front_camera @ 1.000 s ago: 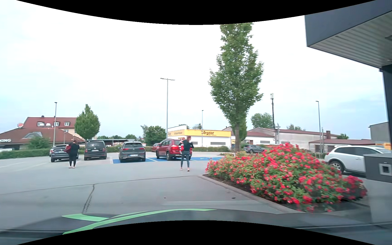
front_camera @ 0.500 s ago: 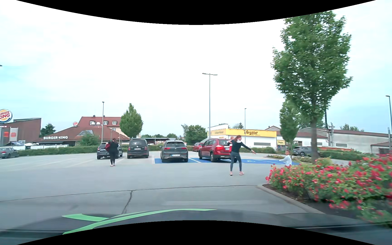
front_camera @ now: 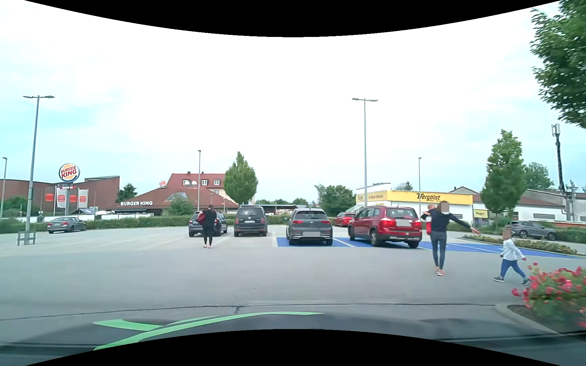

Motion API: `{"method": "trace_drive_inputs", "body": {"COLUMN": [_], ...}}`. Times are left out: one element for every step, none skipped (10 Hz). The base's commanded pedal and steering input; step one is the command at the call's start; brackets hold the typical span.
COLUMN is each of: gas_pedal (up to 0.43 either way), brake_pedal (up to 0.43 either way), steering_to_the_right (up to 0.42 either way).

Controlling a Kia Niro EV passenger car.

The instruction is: Follow the waypoints while adhering to traffic rules and regulations

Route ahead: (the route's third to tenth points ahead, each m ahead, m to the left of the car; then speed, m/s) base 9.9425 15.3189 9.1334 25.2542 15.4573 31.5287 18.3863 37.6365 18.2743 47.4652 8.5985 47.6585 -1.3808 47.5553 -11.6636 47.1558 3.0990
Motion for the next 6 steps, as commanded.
{"method": "trace_drive_inputs", "body": {"gas_pedal": [0.0,0.0,0.0,0.0,0.02,0.028], "brake_pedal": [0.0,0.0,0.0,0.0,0.0,0.0], "steering_to_the_right": [-0.352,-0.357,-0.364,-0.372,-0.381,-0.393]}}
